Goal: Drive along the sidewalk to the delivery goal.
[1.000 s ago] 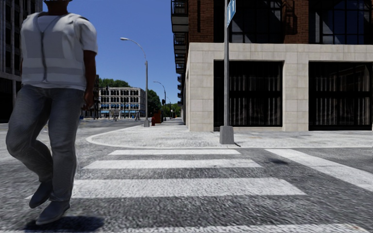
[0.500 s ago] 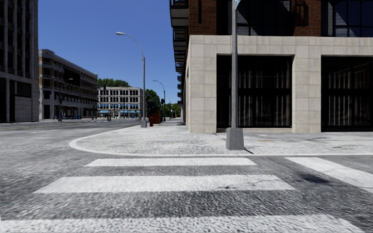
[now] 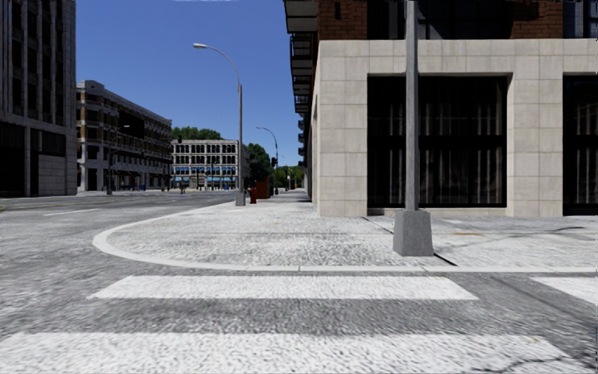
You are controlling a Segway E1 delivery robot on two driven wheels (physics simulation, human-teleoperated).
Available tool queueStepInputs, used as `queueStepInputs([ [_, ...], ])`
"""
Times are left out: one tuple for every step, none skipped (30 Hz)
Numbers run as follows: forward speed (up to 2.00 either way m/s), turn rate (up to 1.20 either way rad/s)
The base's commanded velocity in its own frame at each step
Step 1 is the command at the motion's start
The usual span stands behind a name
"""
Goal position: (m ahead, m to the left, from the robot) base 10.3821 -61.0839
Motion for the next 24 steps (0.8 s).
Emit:
queueStepInputs([
  [1.76,0.00],
  [1.76,0.00],
  [1.76,0.00],
  [1.76,0.00],
  [1.76,0.00],
  [1.75,0.00],
  [1.75,0.00],
  [1.75,0.00],
  [1.75,0.00],
  [1.75,0.00],
  [1.77,0.00],
  [1.78,0.00],
  [1.78,0.00],
  [1.78,0.00],
  [1.78,0.00],
  [1.78,0.00],
  [1.78,0.00],
  [1.78,0.00],
  [1.78,0.00],
  [1.76,0.00],
  [1.69,0.00],
  [1.60,0.00],
  [1.57,0.00],
  [1.57,0.00],
])
